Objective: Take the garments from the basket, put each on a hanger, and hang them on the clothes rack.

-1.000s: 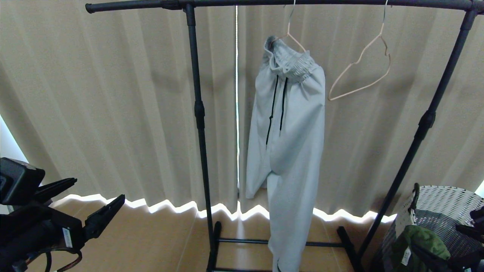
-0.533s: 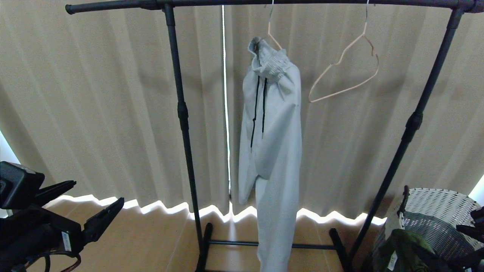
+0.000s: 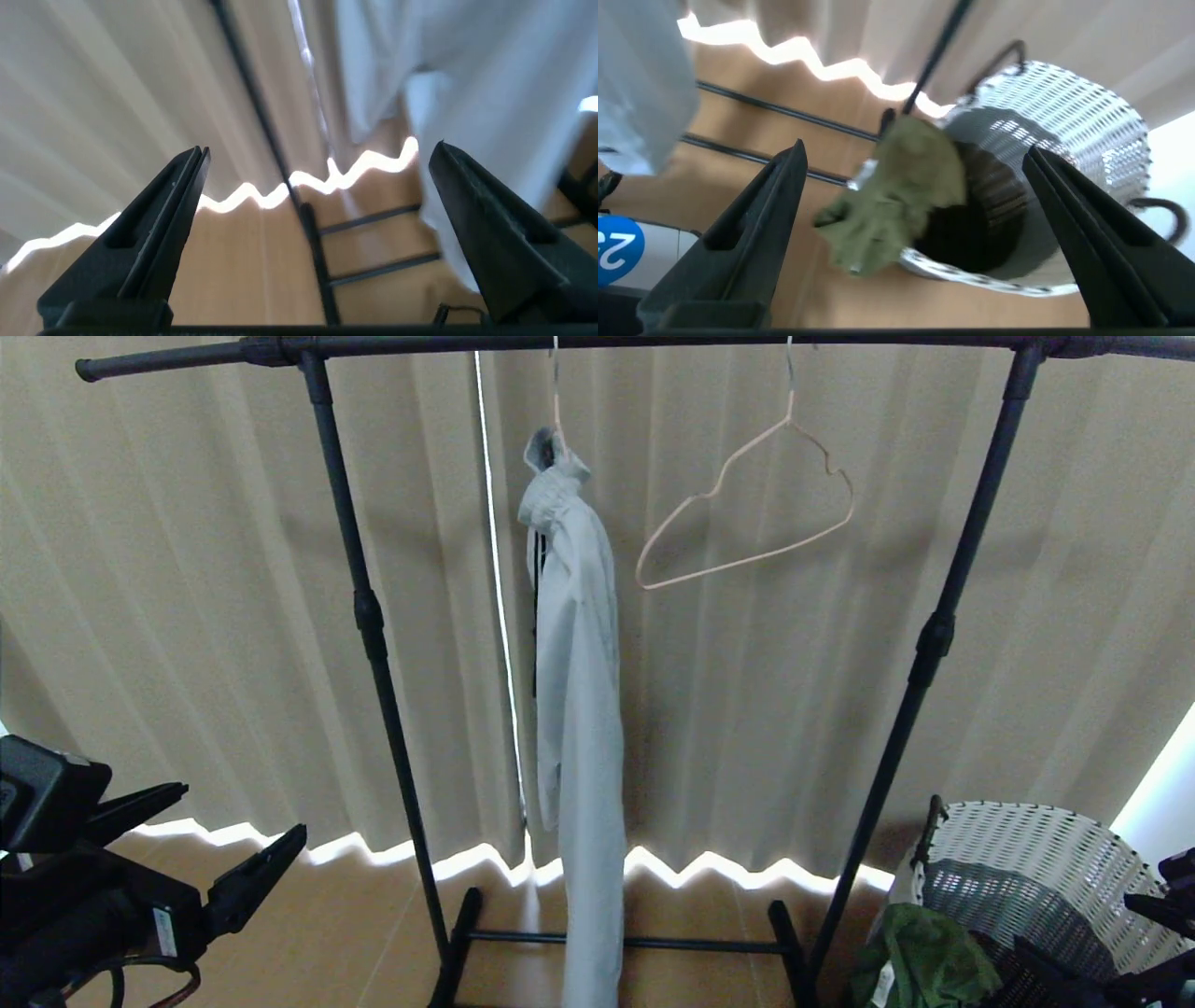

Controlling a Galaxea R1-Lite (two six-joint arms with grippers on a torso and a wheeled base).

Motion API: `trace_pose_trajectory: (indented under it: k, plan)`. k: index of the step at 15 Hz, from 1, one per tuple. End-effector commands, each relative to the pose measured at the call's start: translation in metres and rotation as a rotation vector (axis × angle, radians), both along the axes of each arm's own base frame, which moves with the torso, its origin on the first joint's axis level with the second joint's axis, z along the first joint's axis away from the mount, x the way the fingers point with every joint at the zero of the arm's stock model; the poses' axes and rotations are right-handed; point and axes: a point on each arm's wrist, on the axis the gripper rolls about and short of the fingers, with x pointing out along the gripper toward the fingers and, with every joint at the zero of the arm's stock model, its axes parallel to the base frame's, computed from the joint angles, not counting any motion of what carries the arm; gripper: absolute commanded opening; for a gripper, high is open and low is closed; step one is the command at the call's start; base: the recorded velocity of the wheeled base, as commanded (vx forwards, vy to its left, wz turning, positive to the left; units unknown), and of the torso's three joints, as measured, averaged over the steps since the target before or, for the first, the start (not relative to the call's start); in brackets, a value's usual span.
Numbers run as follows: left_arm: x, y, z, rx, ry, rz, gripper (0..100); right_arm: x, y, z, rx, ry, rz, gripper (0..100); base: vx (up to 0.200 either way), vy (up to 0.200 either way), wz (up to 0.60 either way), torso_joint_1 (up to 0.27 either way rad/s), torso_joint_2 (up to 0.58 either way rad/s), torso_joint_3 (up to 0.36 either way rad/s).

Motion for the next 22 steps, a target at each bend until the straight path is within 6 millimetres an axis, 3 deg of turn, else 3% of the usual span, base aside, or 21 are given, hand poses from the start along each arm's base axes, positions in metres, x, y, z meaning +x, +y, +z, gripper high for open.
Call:
trace_pose_trajectory:
  k: [1, 7, 12, 15, 17, 19, 22]
  plan:
    - [0.000, 0.000, 0.001, -0.002, -0.006, 0.000, 100, -0.001, 0.000, -0.002, -0.009, 0.005, 0.005, 100, 0.000, 0.000, 0.00, 0.000, 0.00, 0.000]
    - [-0.002, 0.000, 0.004, -0.012, -0.027, 0.002, 100, -0.015, -0.002, 0.001, -0.007, -0.063, 0.014, 100, 0.000, 0.000, 0.00, 0.000, 0.00, 0.000]
    - [-0.003, 0.000, 0.004, -0.012, -0.030, -0.011, 100, -0.010, -0.002, -0.001, -0.084, -0.002, 0.047, 100, 0.200, 0.000, 0.00, 0.004, 0.00, 0.002]
    - [-0.005, -0.003, 0.004, -0.011, -0.033, -0.031, 100, 0.006, 0.001, 0.004, -0.095, 0.108, 0.054, 100, 0.067, 0.000, 0.00, 0.004, 0.00, 0.001]
    - [-0.009, -0.005, 0.005, -0.016, -0.044, -0.051, 100, 0.028, 0.004, 0.006, -0.111, 0.245, 0.062, 100, 0.000, 0.000, 0.00, 0.000, 0.00, 0.000]
    - [-0.011, -0.004, 0.005, -0.016, -0.051, -0.056, 100, 0.058, 0.009, -0.006, -0.129, 0.383, 0.068, 100, 0.000, 0.000, 0.00, 0.000, 0.00, 0.000]
    - [-0.011, -0.005, 0.005, -0.016, -0.051, -0.056, 100, 0.080, 0.016, -0.023, -0.167, 0.485, 0.071, 100, 0.000, 0.000, 0.00, 0.000, 0.00, 0.000]
